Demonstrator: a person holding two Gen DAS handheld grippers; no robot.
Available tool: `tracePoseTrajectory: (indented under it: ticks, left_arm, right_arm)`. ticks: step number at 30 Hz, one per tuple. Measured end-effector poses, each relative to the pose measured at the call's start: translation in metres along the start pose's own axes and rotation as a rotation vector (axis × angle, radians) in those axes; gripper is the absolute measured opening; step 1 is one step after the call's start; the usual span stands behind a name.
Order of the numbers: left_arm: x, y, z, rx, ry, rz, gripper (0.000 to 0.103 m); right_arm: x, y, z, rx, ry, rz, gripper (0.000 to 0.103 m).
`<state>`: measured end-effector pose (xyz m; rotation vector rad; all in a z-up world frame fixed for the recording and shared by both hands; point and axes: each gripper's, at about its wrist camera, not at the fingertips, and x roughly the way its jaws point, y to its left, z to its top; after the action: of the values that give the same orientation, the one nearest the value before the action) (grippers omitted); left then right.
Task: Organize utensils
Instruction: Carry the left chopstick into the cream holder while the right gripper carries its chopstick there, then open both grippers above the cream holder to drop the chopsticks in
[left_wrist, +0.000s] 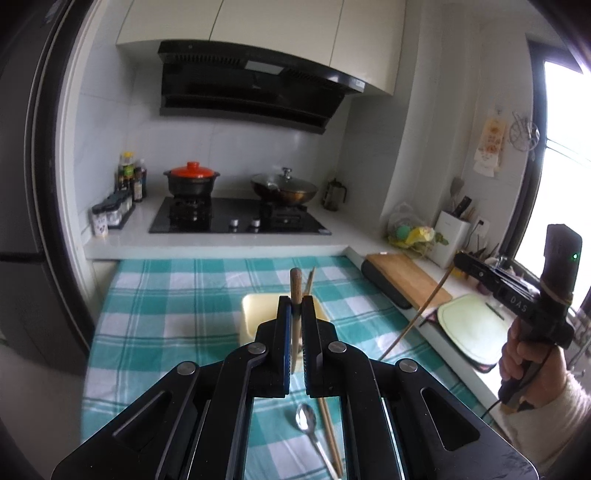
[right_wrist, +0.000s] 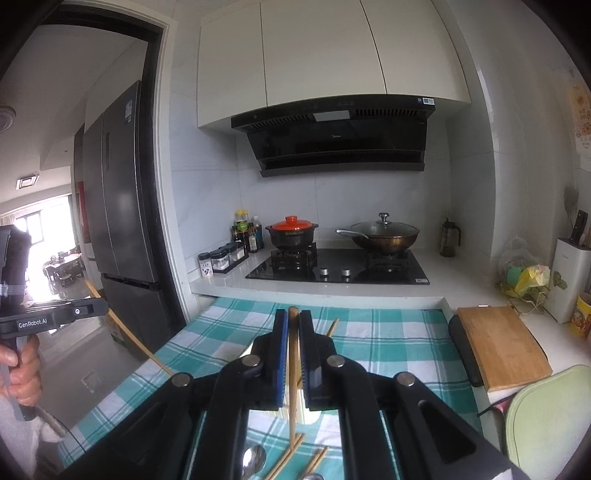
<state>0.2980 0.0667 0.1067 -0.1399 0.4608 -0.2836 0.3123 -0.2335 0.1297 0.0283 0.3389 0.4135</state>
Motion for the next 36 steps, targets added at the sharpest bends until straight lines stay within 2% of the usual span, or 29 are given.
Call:
tracePoseTrajectory:
  ticks: [5,8,10,12,16,20,24,26,27,28,29,30,33,36]
  left_arm:
    - [0.04,-0.001,0.034,0.025,-0.053,0.065,0.003]
    - [0.079,0.002,0.042,0.029,-0.027,0.095,0.003]
    - [0.108,0.006,0.04,0.016,0.01,0.103,0.003]
    - [0.134,0.011,0.034,0.005,0.056,0.11,0.003]
    - [0.186,0.021,0.017,-0.036,0.189,0.086,0.003]
    - [0.232,0.03,-0.001,-0.056,0.322,0.086,0.003]
    - [0.26,0.031,-0.012,-0.058,0.389,0.092,0.004]
    - [0.266,0.032,-0.013,-0.071,0.397,0.105,0.009]
    - [0.266,0.032,-0.012,-0.08,0.396,0.108,0.021]
    - [0.262,0.033,-0.012,-0.086,0.389,0.112,0.036]
    - [0.256,0.033,-0.011,-0.086,0.376,0.118,0.043]
    - [0.247,0.033,-0.012,-0.077,0.365,0.123,0.053]
    - [0.216,0.033,-0.018,-0.028,0.357,0.131,0.061]
    - [0.179,0.038,-0.035,0.009,0.392,0.119,0.07]
  right_arm:
    - [0.035,0.003,0.03,-0.008,-0.081,-0.011,0.006]
    - [0.064,0.009,0.035,-0.046,-0.114,-0.031,0.006]
    - [0.09,0.009,0.031,-0.055,-0.099,-0.033,0.006]
    - [0.12,0.005,0.024,-0.044,-0.04,-0.027,0.006]
    - [0.181,-0.015,-0.001,0.067,0.156,0.022,0.006]
    - [0.228,-0.034,-0.028,0.15,0.318,0.03,0.006]
    - [0.255,-0.045,-0.05,0.192,0.385,0.04,0.007]
    - [0.261,-0.044,-0.053,0.2,0.364,0.037,0.012]
    - [0.259,-0.042,-0.055,0.195,0.352,0.036,0.026]
    - [0.255,-0.041,-0.055,0.196,0.329,0.034,0.045]
    - [0.247,-0.04,-0.053,0.198,0.299,0.028,0.052]
    - [0.242,-0.04,-0.051,0.191,0.28,0.021,0.056]
    - [0.221,-0.034,-0.046,0.132,0.253,-0.005,0.056]
    - [0.193,-0.025,-0.048,0.061,0.269,-0.013,0.056]
